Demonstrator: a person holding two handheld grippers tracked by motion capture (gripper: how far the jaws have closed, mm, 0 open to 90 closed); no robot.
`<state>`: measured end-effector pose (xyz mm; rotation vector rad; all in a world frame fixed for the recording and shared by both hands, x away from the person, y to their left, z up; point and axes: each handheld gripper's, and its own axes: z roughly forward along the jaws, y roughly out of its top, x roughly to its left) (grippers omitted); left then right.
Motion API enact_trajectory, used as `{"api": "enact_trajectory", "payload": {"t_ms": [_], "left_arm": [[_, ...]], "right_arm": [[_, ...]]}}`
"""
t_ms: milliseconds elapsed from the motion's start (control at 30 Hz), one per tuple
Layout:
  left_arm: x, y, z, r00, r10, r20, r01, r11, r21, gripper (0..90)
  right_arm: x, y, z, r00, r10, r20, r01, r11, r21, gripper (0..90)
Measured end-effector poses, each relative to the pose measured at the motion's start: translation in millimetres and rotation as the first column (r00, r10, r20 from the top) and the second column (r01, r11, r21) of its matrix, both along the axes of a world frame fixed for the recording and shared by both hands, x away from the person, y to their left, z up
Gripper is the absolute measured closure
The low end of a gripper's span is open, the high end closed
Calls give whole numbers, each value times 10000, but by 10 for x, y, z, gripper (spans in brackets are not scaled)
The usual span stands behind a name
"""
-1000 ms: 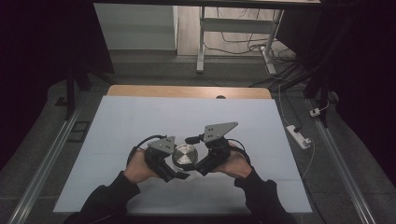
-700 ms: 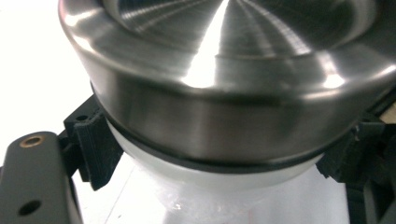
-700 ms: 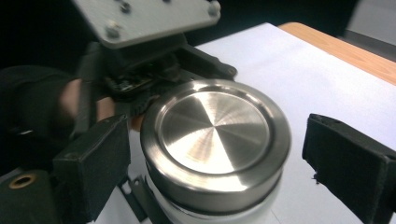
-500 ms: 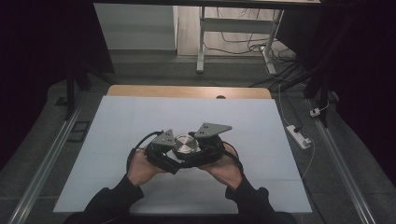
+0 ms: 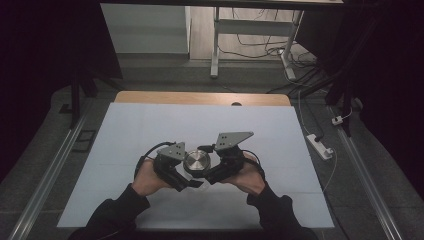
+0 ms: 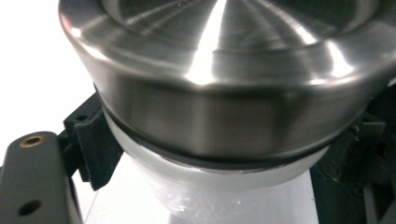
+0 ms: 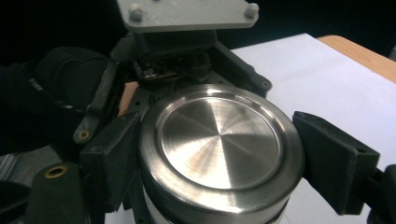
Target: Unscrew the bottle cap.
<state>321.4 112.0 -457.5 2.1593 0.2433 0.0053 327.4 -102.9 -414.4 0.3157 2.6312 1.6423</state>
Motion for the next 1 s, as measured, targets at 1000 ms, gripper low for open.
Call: {"api": "enact_trajectory", "payload": {"t_ms": [1000], "left_arm": [[6, -65, -11, 9850, 1721, -77, -1720, 9850, 119, 155]], "right_arm": [[-7, 3, 113, 9803, -1960, -225, 1933, 9772, -880, 11]]}}
